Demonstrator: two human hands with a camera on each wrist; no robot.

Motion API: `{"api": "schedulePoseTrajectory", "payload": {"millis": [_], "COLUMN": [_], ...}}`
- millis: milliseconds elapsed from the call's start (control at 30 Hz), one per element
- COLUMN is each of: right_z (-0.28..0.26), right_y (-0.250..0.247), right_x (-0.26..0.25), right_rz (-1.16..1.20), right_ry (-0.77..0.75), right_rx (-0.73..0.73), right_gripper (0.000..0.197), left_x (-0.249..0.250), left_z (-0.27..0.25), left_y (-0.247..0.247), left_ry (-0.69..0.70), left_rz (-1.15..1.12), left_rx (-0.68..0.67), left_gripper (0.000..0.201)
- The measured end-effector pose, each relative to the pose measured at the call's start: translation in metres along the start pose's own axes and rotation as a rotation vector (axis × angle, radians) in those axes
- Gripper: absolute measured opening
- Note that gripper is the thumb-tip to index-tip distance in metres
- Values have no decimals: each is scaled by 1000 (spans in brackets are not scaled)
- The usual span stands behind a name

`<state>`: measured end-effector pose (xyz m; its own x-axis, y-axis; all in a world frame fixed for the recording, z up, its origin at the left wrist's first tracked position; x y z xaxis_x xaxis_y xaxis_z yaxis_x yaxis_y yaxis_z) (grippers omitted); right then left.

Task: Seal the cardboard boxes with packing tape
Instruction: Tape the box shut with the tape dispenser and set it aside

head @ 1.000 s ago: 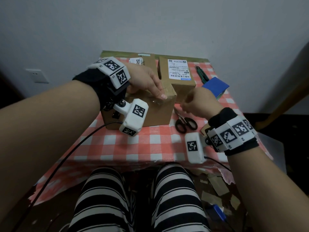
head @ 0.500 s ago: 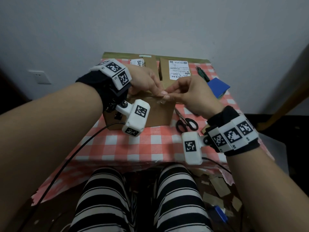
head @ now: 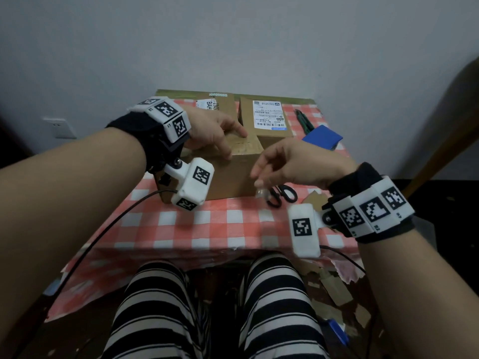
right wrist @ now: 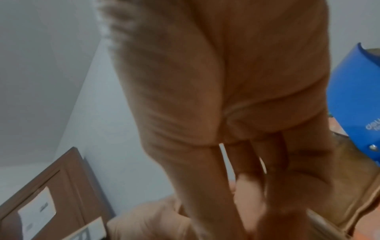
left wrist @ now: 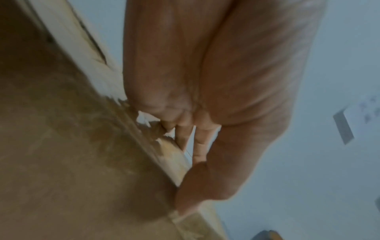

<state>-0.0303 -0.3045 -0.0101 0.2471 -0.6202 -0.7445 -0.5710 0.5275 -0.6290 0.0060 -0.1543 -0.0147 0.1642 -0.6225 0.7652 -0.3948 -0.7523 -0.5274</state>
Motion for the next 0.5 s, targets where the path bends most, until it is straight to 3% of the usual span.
{"api": "schedulePoseTrajectory", "payload": {"millis": [100,233,300,433,500], "right_z": [-3,-3,2,7,15], "right_y": [9,18,6,-29,-29], "right_x": [0,0,-1,-4,-4], "right_rz": [-21,60,52,35,-16], "right_ry": [32,29,0,-119,-151], "right_rx": [-51,-103,51,551,569], "right_gripper": [14,11,16,16,36], "left_x": [-2,-3,-2,2,2], "left_z": [2,3,2,1,2], "left_y": [-1,-2,-3,-3,-4], "left_ry": [-16,-10,-6,14,13], "left_rz": [79,173,203,292,306], "left_rx": [18,58,70,81,90], "left_gripper": [82,91,92,91,94]}}
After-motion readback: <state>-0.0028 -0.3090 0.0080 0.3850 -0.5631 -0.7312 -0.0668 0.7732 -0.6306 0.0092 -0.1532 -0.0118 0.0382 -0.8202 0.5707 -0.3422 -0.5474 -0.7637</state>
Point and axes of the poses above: each hand's wrist, its own z-axis towards the middle knuckle, its own y-axis out of the palm, x = y × z, the point moved 7 cm from there along z, towards the middle knuckle, and after that the axes turned 2 degrees about x, right-handed, at the moved point
